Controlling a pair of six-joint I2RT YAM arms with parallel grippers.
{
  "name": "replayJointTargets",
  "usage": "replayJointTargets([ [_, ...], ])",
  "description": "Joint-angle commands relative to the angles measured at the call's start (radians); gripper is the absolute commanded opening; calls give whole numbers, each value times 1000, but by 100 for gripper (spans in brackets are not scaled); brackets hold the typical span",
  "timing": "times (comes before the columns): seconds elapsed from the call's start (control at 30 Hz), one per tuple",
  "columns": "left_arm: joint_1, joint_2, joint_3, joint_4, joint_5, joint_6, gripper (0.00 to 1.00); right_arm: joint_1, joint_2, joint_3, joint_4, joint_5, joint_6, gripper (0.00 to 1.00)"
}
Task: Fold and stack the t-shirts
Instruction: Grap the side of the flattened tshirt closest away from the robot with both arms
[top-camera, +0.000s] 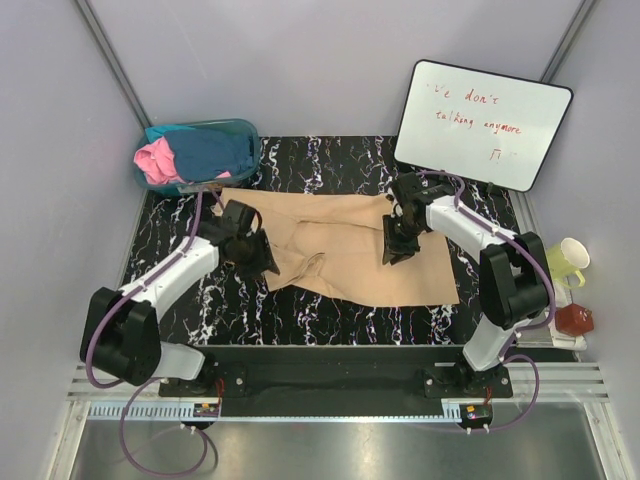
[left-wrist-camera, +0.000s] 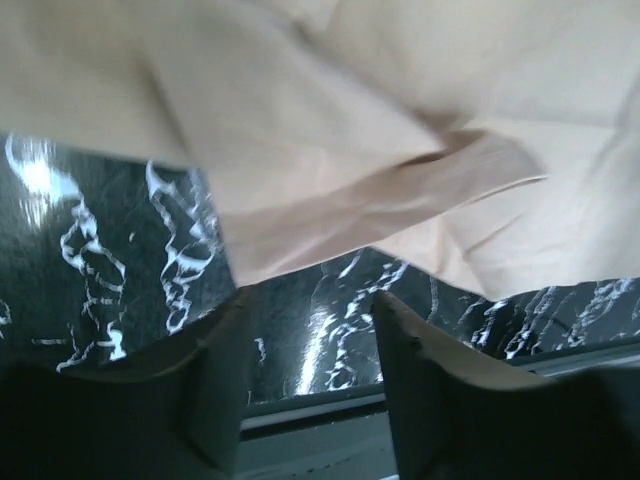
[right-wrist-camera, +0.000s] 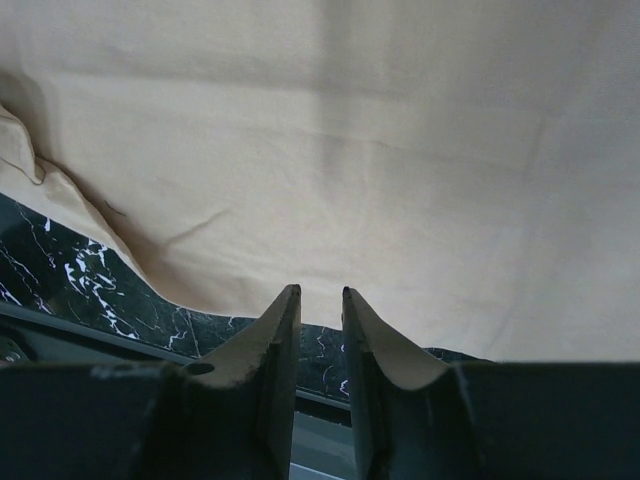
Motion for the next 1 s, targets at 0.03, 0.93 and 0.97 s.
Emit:
replayJointTargets([
  [0.03,3,-29,-162,47,85,-79,58,-5,15,36,20,9,-12,31],
  [0.93,5,152,-145,252,118,-172,0,-317,-255,-159,-3,38,81,74],
  [0.97,5,144,-142,244,116,-168,0,-338,-263,-180,-10,37,87,73],
])
